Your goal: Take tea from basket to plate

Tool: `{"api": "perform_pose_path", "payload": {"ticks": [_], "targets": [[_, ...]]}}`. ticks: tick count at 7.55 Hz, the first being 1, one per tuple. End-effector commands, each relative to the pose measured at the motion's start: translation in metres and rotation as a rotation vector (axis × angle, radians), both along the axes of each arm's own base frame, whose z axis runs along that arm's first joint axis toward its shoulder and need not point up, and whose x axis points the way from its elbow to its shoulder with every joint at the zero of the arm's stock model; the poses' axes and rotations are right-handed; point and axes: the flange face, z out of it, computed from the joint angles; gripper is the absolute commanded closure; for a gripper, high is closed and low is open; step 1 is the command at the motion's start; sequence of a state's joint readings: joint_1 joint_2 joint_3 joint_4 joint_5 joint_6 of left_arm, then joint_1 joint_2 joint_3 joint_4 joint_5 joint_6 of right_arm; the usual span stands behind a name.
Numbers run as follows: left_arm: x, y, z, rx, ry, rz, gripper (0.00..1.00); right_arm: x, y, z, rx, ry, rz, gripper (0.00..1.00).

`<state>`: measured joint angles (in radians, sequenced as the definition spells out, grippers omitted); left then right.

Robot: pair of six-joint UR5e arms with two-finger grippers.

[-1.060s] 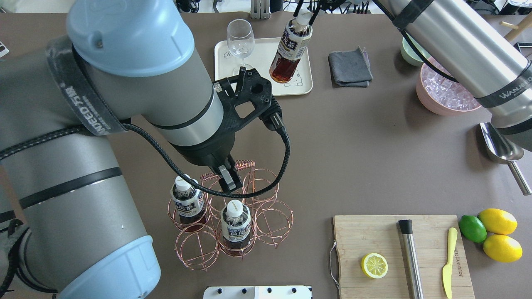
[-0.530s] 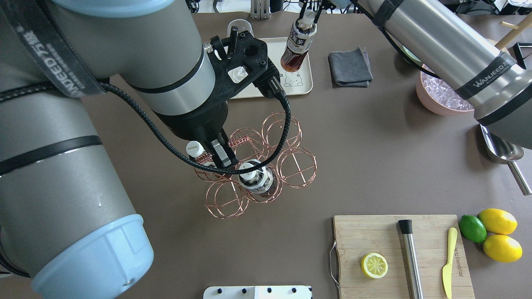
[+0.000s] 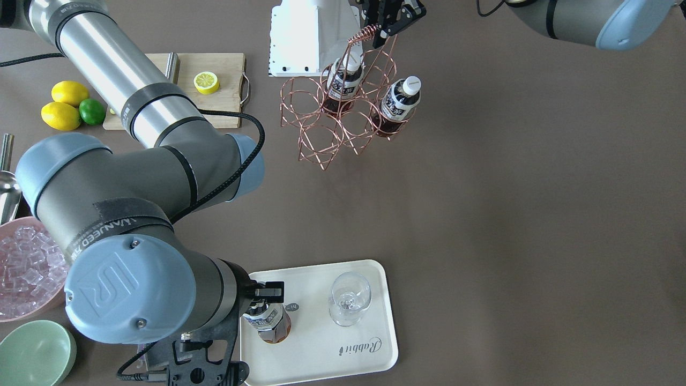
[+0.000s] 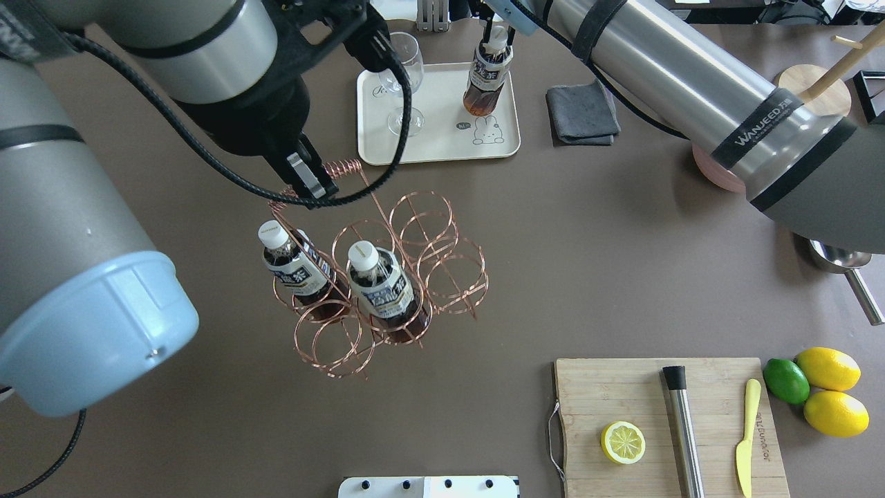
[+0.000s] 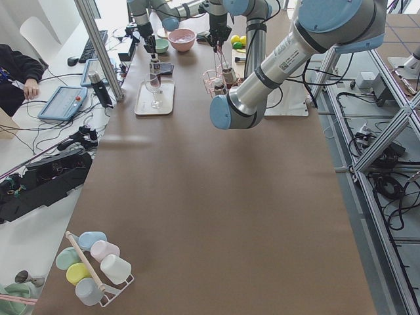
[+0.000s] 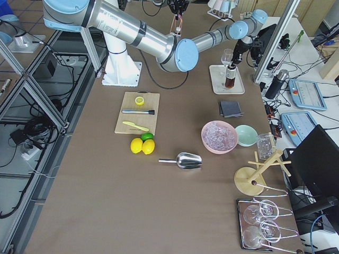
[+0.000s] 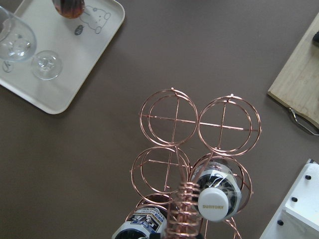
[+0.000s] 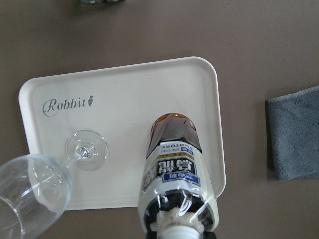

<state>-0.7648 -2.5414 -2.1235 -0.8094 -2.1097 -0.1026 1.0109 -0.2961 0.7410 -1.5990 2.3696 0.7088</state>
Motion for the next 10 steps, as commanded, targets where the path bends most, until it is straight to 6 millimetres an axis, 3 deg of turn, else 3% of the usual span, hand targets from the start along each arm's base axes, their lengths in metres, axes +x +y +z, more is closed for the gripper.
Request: {"api": "perform_pose_path", "payload": {"ticks": [1, 3, 4, 5, 6, 7, 8, 10], "targets": [[-0.066, -0.05, 0.033, -0.072, -0.039, -0.151, 1.0, -0.018, 0.005, 0.001, 0.047, 0.012, -0.045, 1.0], [-0.091, -0.086, 0.078, -0.053, -0.117, -0.135, 1.0, -0.02, 0.005, 0.004, 0.065, 0.011, -0.069, 1.0], [-0.113, -0.116, 0.093, -0.031, -0.157, -0.126, 1.0, -0.021, 0.005, 0.002, 0.066, 0.009, -0.071, 1.0], [-0.138, -0.147, 0.109, -0.06, -0.189, -0.159, 1.0, -0.023, 0.007, 0.002, 0.071, 0.008, -0.078, 0.9], [-0.16, -0.173, 0.126, -0.077, -0.219, -0.163, 1.0, -0.023, 0.007, 0.004, 0.088, 0.005, -0.094, 0.52], [-0.18, -0.199, 0.146, -0.054, -0.253, -0.129, 1.0, -0.022, 0.006, 0.003, 0.09, 0.005, -0.095, 0.21], [-0.2, -0.232, 0.169, -0.003, -0.272, -0.086, 1.0, -0.019, 0.005, 0.0, 0.095, 0.001, -0.093, 0.01], [-0.241, -0.311, 0.25, 0.091, -0.286, -0.054, 1.0, -0.003, 0.002, -0.028, 0.094, -0.028, -0.086, 0.0]]}}
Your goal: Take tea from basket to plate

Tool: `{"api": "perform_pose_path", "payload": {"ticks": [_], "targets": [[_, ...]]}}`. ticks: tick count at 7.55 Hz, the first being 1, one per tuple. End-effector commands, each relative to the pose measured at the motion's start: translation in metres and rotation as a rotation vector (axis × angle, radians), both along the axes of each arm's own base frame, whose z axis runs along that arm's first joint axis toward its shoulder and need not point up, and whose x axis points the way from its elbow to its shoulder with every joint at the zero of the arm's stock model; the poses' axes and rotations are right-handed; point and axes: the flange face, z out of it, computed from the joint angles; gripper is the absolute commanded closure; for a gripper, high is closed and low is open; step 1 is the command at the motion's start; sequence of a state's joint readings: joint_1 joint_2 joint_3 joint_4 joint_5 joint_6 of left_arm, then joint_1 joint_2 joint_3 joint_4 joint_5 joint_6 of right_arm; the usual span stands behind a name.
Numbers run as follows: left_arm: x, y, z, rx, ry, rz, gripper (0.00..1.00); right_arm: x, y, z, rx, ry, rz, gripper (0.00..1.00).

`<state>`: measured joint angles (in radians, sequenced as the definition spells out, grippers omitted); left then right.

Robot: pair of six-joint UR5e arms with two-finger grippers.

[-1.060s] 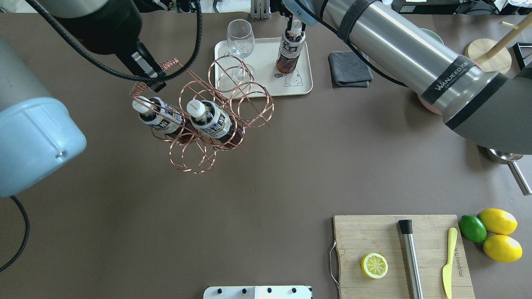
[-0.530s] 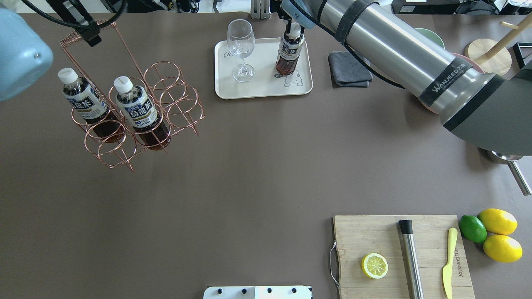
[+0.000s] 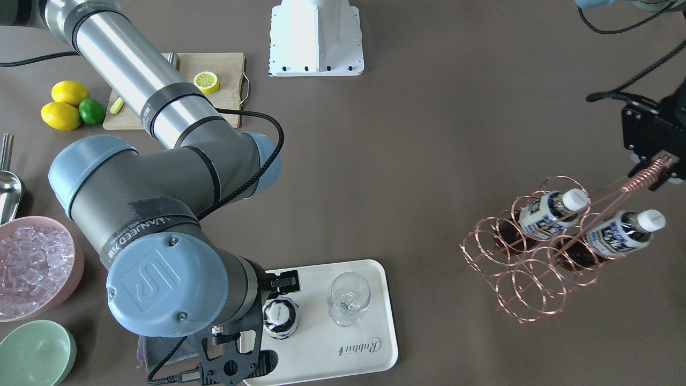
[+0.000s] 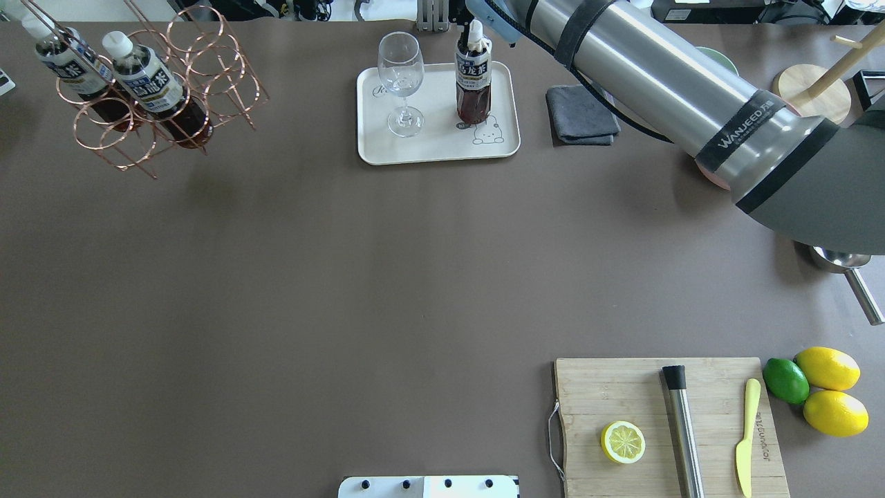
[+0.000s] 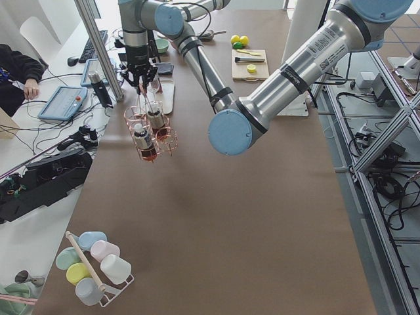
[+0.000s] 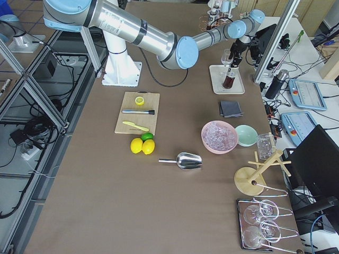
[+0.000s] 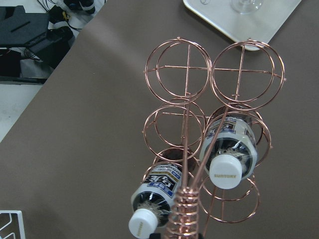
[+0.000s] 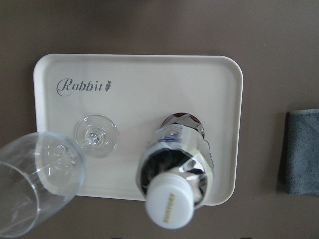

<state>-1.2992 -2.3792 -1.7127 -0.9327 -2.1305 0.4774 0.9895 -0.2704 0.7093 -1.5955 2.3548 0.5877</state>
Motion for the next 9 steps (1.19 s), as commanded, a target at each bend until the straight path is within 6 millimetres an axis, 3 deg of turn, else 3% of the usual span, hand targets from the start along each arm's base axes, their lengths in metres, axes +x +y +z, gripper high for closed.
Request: {"api": "perform_pose_path", "payload": {"ticks": [1, 2, 4, 5, 8, 9], "targets": [[-0.049, -0.084, 0.091, 0.124, -0.029, 0.082, 1.0, 0.032, 0.014, -0.043, -0.008, -0.015, -0.009, 0.0], [-0.049, -0.092, 0.101, 0.159, -0.04, 0.119, 1.0, 0.045, 0.04, -0.05, -0.012, 0.013, -0.037, 0.0], [-0.049, -0.106, 0.117, 0.233, -0.073, 0.16, 1.0, 0.103, 0.085, -0.019, -0.005, 0.013, -0.018, 0.0], [-0.046, -0.113, 0.122, 0.291, -0.102, 0.188, 1.0, 0.138, 0.119, 0.003, 0.009, 0.011, -0.014, 0.0], [-0.039, -0.12, 0.132, 0.345, -0.115, 0.264, 1.0, 0.247, 0.245, 0.101, 0.065, 0.006, -0.023, 0.0], [-0.026, -0.119, 0.132, 0.349, -0.113, 0.286, 1.0, 0.287, 0.261, 0.139, 0.104, 0.018, -0.07, 0.0]]}}
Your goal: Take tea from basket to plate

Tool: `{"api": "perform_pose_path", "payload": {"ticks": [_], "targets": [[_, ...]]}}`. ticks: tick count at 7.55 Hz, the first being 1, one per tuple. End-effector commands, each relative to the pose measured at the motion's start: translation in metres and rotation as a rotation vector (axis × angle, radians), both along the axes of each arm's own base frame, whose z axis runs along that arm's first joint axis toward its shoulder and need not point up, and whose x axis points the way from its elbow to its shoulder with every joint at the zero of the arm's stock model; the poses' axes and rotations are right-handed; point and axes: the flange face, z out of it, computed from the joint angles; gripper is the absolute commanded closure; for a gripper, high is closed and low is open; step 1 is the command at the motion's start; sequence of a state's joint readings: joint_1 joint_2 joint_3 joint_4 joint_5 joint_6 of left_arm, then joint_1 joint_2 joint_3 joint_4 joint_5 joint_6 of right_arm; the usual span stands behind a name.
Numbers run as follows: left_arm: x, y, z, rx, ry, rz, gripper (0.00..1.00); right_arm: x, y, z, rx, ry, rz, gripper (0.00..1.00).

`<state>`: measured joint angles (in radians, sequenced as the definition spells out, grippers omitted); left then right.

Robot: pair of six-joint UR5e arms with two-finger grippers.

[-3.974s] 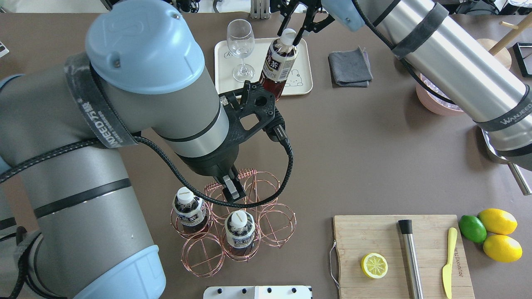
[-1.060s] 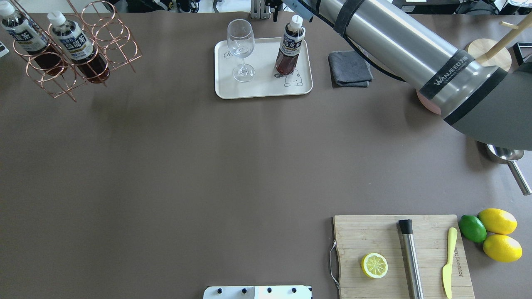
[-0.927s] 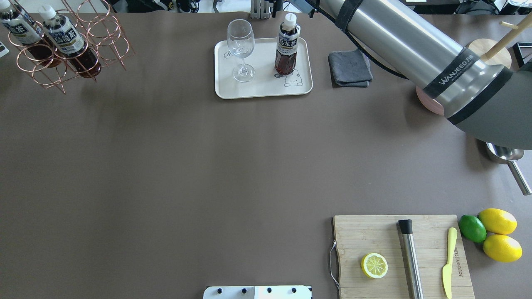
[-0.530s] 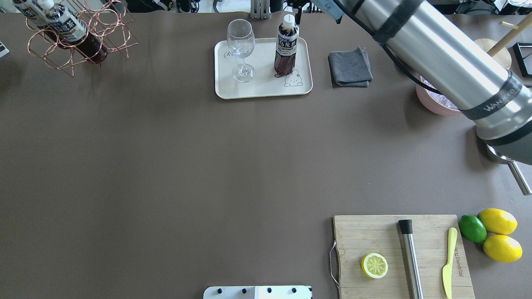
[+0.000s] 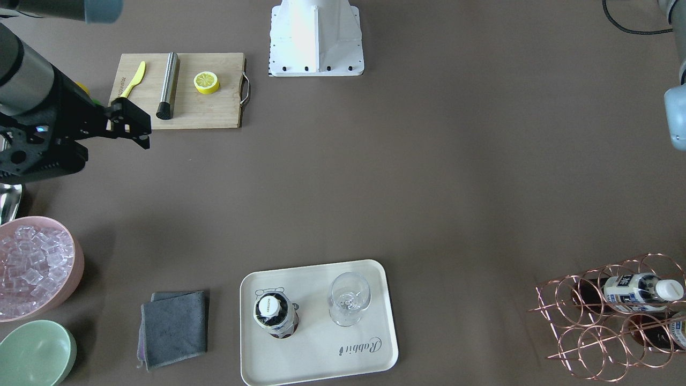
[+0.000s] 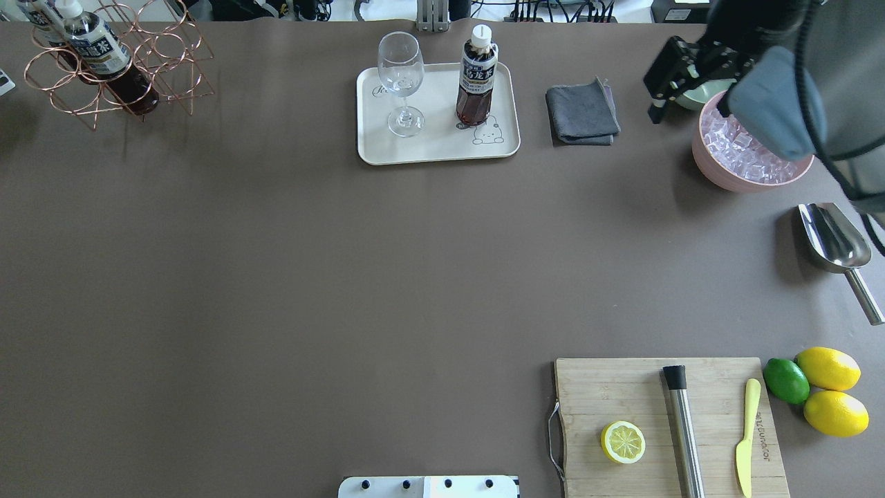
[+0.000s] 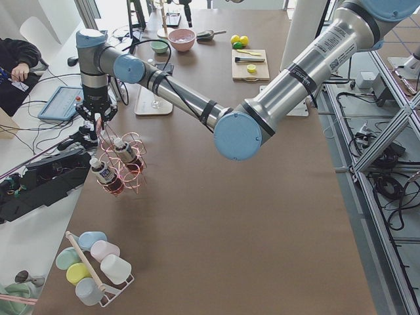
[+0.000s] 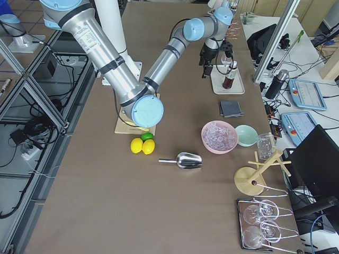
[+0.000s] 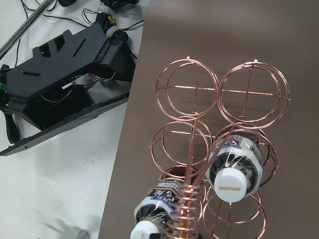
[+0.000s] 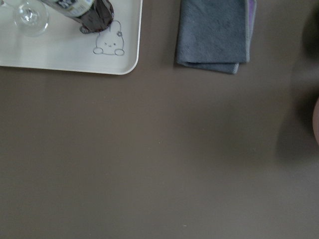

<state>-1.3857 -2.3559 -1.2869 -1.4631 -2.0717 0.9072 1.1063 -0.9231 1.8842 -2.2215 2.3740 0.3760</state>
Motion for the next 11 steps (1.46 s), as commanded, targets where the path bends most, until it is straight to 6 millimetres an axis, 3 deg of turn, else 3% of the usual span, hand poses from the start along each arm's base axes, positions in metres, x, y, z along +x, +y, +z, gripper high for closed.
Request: {"api": "perform_pose_path", "payload": {"ticks": [1, 3, 5, 7, 8, 11], "targets": [[0.018, 0.001, 0.001, 0.028, -0.013, 0.065, 1.0, 0.119, 0.058, 0.1, 0.075, 0.024, -0.078, 0.0], [0.029, 0.001, 0.002, 0.056, -0.019, 0.106, 1.0, 0.206, 0.091, 0.191, 0.054, 0.041, -0.099, 0.0], [0.031, 0.002, 0.002, 0.056, -0.019, 0.109, 1.0, 0.248, 0.123, 0.244, -0.034, 0.055, -0.046, 0.0], [0.036, 0.002, 0.004, 0.05, -0.018, 0.11, 1.0, 0.269, 0.136, 0.297, -0.163, 0.074, 0.001, 0.0], [0.036, 0.001, 0.006, 0.042, -0.018, 0.108, 1.0, 0.275, 0.121, 0.312, -0.128, 0.073, 0.018, 0.0], [0.04, 0.001, 0.007, 0.042, -0.018, 0.112, 1.0, 0.273, 0.109, 0.341, -0.086, 0.085, 0.014, 0.0]]}}
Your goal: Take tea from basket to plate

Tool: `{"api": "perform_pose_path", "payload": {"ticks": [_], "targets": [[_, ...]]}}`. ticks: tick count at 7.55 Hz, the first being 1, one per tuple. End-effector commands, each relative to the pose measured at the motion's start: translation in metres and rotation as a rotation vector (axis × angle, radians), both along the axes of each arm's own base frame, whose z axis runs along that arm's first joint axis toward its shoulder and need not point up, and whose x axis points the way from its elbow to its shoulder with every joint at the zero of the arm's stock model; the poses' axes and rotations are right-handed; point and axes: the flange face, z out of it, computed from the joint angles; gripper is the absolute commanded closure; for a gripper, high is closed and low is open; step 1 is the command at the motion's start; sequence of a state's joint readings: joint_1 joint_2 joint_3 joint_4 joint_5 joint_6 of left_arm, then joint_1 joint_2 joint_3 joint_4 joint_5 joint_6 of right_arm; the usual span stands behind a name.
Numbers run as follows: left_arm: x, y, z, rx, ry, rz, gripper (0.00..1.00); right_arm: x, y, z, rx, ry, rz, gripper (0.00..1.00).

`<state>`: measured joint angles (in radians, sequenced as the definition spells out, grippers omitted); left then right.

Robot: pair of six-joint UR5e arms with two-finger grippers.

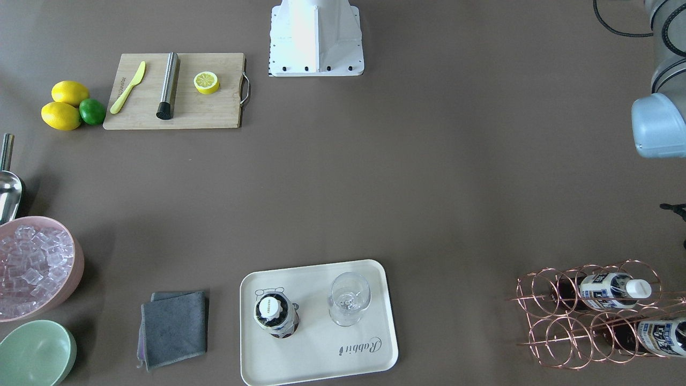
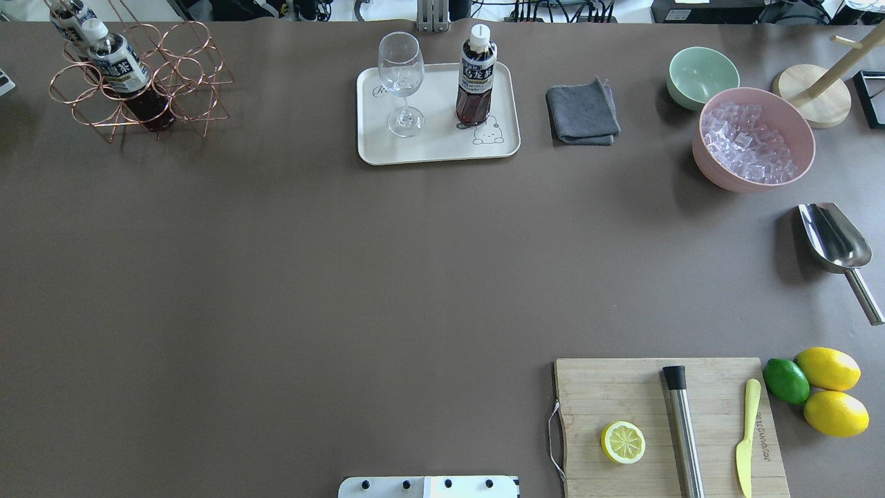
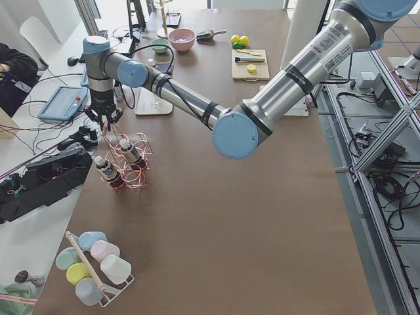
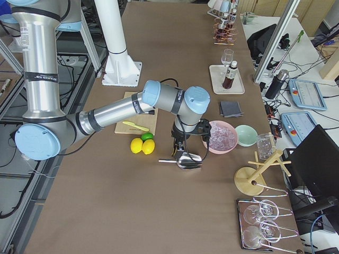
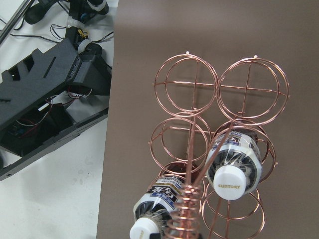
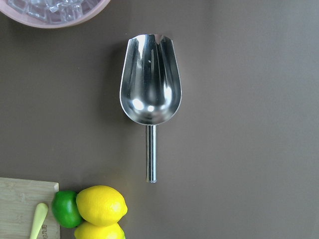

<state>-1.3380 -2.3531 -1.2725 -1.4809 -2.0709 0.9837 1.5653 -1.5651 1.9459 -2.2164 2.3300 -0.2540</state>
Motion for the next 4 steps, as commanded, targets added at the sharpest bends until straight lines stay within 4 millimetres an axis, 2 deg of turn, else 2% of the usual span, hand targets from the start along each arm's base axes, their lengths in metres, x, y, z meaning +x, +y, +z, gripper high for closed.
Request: {"api": "perform_pose_path", "payload": {"ticks": [1, 3, 4], "targets": [[0.005, 0.0, 0.0, 0.0, 0.0, 0.006, 1.0, -0.003, -0.016, 0.034, 0.035, 0.006, -0.006, 0.0], [0.005, 0.001, 0.001, -0.001, -0.001, 0.007, 1.0, 0.002, -0.017, 0.04, 0.042, 0.023, -0.001, 0.0], [0.007, 0.001, 0.001, -0.001, -0.001, 0.01, 1.0, 0.004, -0.022, 0.052, 0.052, 0.039, 0.009, 0.0]]}}
